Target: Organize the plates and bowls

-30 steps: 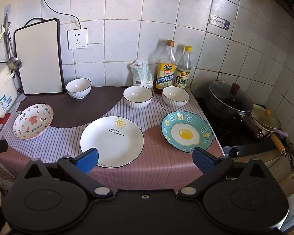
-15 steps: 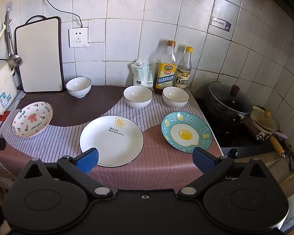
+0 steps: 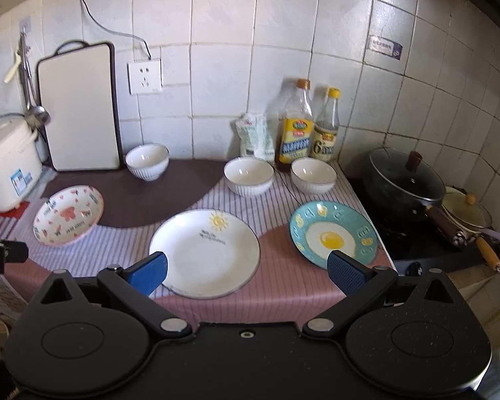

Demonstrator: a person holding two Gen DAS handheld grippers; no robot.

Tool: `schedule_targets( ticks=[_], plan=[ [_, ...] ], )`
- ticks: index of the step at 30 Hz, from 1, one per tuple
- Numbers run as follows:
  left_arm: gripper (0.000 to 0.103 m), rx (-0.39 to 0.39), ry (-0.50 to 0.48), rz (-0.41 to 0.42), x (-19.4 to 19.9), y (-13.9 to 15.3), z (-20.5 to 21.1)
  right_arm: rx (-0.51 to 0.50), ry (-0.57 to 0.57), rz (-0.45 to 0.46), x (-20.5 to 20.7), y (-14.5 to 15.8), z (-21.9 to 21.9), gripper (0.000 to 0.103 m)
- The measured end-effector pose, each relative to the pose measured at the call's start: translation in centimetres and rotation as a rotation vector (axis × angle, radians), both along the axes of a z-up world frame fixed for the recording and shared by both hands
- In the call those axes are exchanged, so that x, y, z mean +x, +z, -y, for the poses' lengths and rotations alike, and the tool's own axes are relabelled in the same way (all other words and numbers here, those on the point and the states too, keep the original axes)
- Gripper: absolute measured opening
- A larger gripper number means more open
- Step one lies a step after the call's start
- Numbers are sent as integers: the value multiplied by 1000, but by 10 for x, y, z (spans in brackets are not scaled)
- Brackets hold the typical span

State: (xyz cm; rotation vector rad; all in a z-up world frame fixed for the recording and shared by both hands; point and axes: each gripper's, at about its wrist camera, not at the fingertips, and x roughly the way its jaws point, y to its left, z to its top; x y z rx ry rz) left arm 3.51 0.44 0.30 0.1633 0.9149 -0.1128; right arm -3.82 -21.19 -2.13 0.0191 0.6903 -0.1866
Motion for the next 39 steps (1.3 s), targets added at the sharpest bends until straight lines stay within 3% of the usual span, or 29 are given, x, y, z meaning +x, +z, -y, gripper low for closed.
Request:
schedule_targets(
  ticks=[5, 8, 9, 13, 20, 22, 24, 25, 27, 29, 30, 32, 35, 39],
  plan=[
    [99, -38, -31, 18, 28, -8, 8, 68, 73, 99, 13, -19, 11, 103],
    [96, -60, -82, 60, 42, -24, 16, 140, 81, 94, 34, -45, 26, 103],
    [93, -35, -96, 70, 46, -28, 21, 155, 86, 88, 40, -54, 30, 103],
    [93, -6, -205, 142, 59, -43, 39, 82, 145, 100, 59, -97, 31, 96],
    [93, -160, -279, 42, 107, -100, 53, 200, 97, 74, 93, -166, 57, 93],
    [86, -209, -275, -10, 124, -127, 55, 213, 91, 55, 102, -185, 62, 85],
    [71, -260, -256, -84, 143, -155, 56, 239, 86, 28, 111, -204, 68, 75],
    [71, -267, -254, -126, 151, -168, 59, 257, 86, 20, 114, -211, 70, 68],
    [59, -256, -248, -171, 160, -189, 64, 305, 71, -1, 119, -225, 74, 63],
    [53, -230, -249, -208, 167, -207, 69, 349, 51, 6, 120, -234, 77, 49],
    [43, -237, -248, -233, 169, -212, 71, 357, 39, 25, 120, -235, 79, 43],
    [33, -291, -246, -283, 172, -219, 70, 381, 26, 19, 121, -237, 81, 30],
    [18, -326, -261, -306, 171, -223, 74, 374, 29, 12, 123, -237, 80, 29],
    [19, -354, -247, -296, 168, -226, 74, 380, 46, 6, 126, -237, 84, 29]
  ],
)
